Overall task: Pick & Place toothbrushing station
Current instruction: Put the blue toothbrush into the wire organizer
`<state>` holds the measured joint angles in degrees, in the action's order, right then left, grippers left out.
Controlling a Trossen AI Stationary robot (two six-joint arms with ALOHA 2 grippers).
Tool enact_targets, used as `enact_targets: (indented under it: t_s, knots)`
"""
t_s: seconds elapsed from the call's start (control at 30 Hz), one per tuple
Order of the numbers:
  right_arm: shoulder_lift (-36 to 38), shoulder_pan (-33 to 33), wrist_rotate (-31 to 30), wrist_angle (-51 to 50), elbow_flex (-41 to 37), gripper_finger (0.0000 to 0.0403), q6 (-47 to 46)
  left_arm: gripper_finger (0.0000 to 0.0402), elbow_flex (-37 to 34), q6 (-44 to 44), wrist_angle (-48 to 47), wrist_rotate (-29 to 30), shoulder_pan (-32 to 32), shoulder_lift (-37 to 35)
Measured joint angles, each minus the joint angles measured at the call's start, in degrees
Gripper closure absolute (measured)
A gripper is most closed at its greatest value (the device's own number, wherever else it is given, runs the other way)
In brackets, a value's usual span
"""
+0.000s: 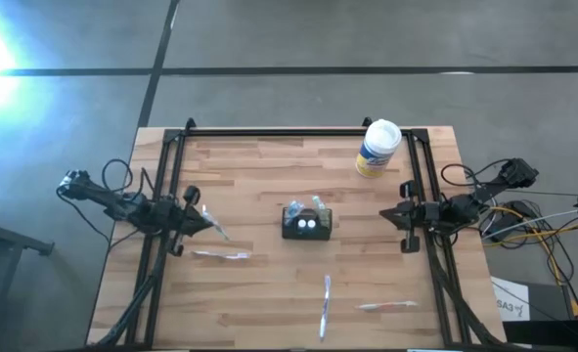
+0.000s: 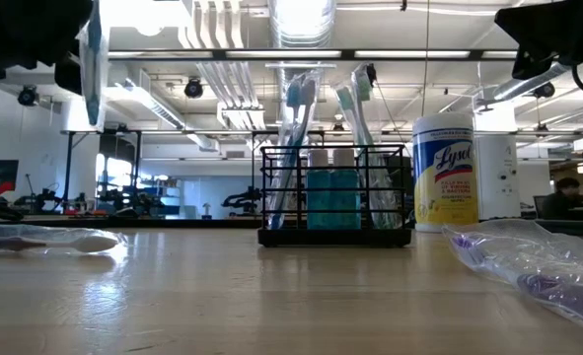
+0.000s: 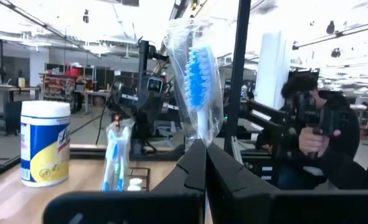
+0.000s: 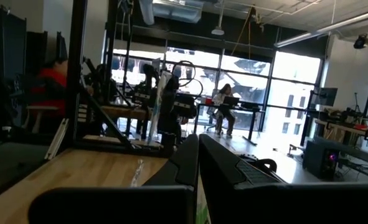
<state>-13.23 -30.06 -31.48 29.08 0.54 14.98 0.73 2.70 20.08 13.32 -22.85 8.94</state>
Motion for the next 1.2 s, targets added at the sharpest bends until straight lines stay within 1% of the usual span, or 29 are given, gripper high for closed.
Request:
enact_targets:
  t_s: [0.1,0.23,0.3,0.8,0.87,1.0,1.1,1.2]
  knots:
    - [0.0,0.0,0.0,0.0,0.0,0.0394,0.0,0.0401,-0.2,-0.2,-0.7,0.0,0.0,-0.3]
    - [0.0,0.0,0.0,-0.1,0.0,0.0394,0.0,0.0401,-0.2,-1.9,-0.7,-2.5,0.0,-0.5]
    - [0.0,0.0,0.0,-0.1,0.0,0.0394,0.0,0.0399,-0.2,-2.2,-0.7,-2.8,0.0,-0.5]
    - [0.0,0.0,-0.2,-0.1,0.0,0.0394,1.8,0.0400,-0.3,-1.6,-2.3,-2.2,0.0,-0.5]
    - [0.0,0.0,-0.2,-0.1,0.0,0.0394,2.1,0.0399,-0.3,-0.9,-1.7,-0.9,0.0,-0.3]
    - [0.0,0.0,-0.2,0.2,0.0,0.0394,3.2,0.0400,1.7,0.3,-1.4,5.4,0.1,2.6]
    - [0.0,0.0,-0.2,0.5,0.0,0.0394,4.2,0.0400,5.8,-2.1,-0.4,6.2,0.2,6.8]
    - [0.0,0.1,-0.2,1.2,0.0,0.0394,4.9,0.0401,11.4,-5.3,-0.3,6.8,0.3,12.6]
